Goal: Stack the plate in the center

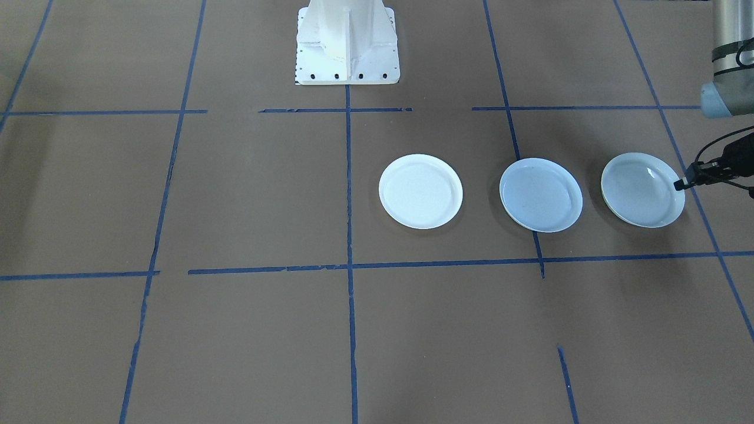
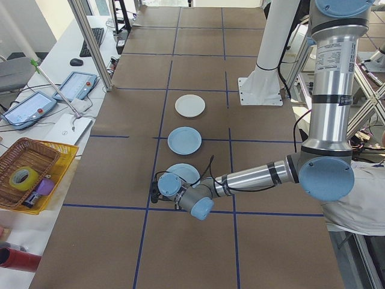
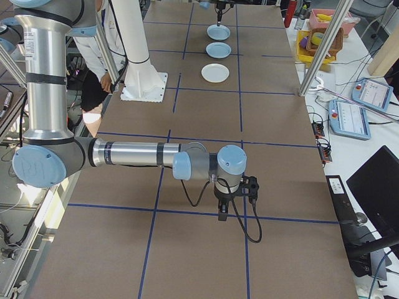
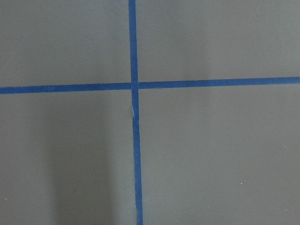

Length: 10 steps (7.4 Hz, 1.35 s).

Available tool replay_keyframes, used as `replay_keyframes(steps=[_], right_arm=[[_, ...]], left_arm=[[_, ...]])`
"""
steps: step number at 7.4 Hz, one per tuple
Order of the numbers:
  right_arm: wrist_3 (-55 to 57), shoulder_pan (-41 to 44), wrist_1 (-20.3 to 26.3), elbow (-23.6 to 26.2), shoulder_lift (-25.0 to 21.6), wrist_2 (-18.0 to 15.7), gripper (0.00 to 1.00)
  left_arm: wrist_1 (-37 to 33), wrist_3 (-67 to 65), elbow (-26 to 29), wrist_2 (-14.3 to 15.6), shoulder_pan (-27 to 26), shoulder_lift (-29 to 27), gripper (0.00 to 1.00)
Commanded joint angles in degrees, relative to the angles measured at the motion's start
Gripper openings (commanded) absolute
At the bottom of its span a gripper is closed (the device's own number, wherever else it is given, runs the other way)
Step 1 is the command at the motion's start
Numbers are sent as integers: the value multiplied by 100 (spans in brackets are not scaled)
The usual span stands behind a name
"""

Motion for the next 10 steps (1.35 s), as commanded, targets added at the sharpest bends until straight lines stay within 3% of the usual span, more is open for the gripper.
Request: replay_keyframes(steps=[1, 3, 4, 6, 10], right_arm=[[0, 0, -3, 0, 0, 8, 100], [0, 0, -3, 0, 0, 8, 100], [0, 0, -3, 0, 0, -1, 100], [0, 0, -3, 0, 0, -1, 100], [0, 0, -3, 0, 0, -1, 100]], left_arm=[[15, -121, -454, -486, -505, 51, 0], [-19, -1660, -1104, 704, -453, 8, 0], [-394, -2252, -1256, 971, -252, 51, 0], [-1387, -3491, -1266, 1323, 668, 139, 0], [-1575, -4471, -1617, 1517, 1663, 43, 0]])
